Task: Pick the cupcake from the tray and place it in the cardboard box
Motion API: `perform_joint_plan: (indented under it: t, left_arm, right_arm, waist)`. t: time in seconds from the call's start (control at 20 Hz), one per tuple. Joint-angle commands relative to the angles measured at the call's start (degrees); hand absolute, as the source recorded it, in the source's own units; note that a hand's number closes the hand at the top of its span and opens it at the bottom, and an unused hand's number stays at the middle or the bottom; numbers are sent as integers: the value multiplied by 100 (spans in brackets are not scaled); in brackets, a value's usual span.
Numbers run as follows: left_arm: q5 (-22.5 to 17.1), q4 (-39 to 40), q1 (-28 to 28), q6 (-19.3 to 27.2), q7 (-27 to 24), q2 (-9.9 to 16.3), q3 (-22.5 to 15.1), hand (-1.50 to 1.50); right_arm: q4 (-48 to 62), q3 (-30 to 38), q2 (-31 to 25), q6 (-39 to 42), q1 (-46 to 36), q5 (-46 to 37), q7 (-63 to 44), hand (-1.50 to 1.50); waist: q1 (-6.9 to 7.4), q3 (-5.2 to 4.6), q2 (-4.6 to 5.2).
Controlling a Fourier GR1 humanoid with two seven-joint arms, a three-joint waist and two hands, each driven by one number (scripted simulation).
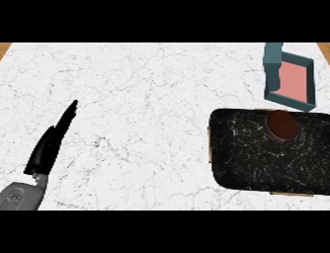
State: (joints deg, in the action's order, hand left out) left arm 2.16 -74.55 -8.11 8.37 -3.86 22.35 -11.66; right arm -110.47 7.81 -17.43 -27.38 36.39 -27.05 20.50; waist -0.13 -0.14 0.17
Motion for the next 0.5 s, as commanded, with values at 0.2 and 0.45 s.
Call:
perform_joint_plan:
  t: [0.2,0.45]
  left_arm:
    - [-10,-262,77,-351,180,130,260,0]
    - [270,417,-42,-248,-248,-234,325,0]
  right_arm:
    - [-564,-342,58,819,-660,-1512,-2210,-150]
    - [-341,-434,146,1406,-1373,-1734,-2817,-150]
  waist:
    - [39,10,-13]
    - [11,10,-10]
